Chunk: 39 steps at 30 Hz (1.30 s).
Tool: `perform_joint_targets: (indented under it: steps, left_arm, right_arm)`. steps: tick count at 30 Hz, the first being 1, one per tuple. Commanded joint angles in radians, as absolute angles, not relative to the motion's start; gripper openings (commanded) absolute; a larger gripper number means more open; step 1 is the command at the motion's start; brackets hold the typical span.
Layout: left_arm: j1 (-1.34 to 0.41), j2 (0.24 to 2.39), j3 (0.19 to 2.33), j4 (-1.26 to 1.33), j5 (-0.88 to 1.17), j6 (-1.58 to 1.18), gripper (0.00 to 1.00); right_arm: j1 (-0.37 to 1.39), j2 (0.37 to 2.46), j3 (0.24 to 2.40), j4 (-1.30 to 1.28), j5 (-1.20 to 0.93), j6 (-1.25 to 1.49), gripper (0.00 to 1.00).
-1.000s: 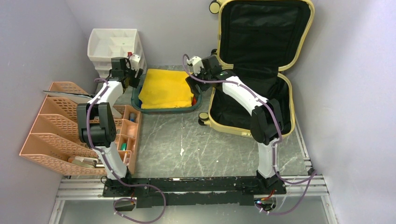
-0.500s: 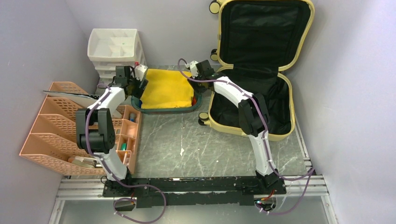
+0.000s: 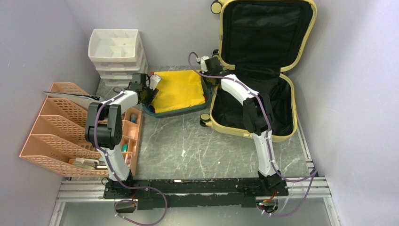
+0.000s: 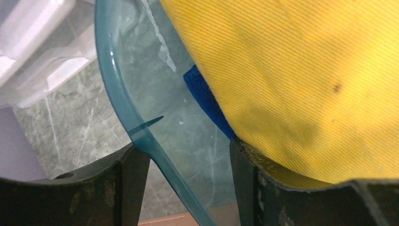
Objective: Open, take out, and arrange the luggage
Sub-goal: Move the bin to the center of the board.
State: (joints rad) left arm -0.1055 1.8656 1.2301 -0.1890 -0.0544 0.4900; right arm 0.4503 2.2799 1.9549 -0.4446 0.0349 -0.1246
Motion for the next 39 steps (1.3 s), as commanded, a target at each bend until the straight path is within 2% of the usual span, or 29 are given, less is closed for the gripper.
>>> perform_joint_targets:
  steps: [1,7,10,12,14,16,19,20,24,26,32,36,39]
  left_arm:
    - [-0.156,1.895,1.238,-0.113,-0.114,0.529,0.59]
    - [-0.189,1.996,1.373,-0.079,-0.249,0.508,0.46]
    - [-0.189,2.048,1.465,-0.094,-0.28,0.502,0.46]
    - [-0.19,2.069,1.509,-0.088,-0.293,0.509,0.5]
    - [-0.192,2.082,1.559,-0.099,-0.311,0.508,0.6]
    - [-0.189,2.073,1.593,-0.117,-0.32,0.505,0.74]
    - [-0.181,2.019,1.592,-0.103,-0.317,0.498,0.93]
    - [-0.176,1.998,1.594,-0.105,-0.307,0.485,0.96]
    - [-0.161,1.879,1.605,-0.131,-0.21,0.445,0.96]
    - [-0.161,1.8,1.584,-0.138,-0.115,0.449,0.96]
    - [-0.207,1.542,1.398,-0.206,0.367,0.64,0.96]
    - [-0.286,1.542,1.338,-0.319,0.439,0.772,0.96]
    - [-0.354,1.561,1.278,-0.31,0.385,0.836,0.96]
  right_arm:
    - [0.409,2.255,1.974,-0.419,0.081,-0.108,0.15]
    - [0.407,2.295,2.032,-0.416,0.084,-0.068,0.11]
    - [0.408,2.31,2.062,-0.406,0.075,-0.041,0.11]
    - [0.407,2.316,2.085,-0.405,0.06,-0.026,0.12]
    - [0.407,2.31,2.094,-0.394,0.017,-0.024,0.23]
    - [0.407,2.287,2.102,-0.39,-0.041,-0.035,0.4]
    - [0.407,2.22,2.087,-0.375,-0.103,-0.069,0.54]
    - [0.407,2.194,2.081,-0.371,-0.125,-0.082,0.57]
    - [0.407,2.108,2.102,-0.411,-0.218,-0.127,0.67]
    - [0.407,2.066,2.111,-0.446,-0.262,-0.149,0.68]
    - [0.406,1.867,1.959,-0.504,-0.404,-0.272,0.78]
    - [0.391,1.746,1.859,-0.567,-0.497,-0.366,0.8]
    - [0.361,1.677,1.789,-0.599,-0.569,-0.414,0.81]
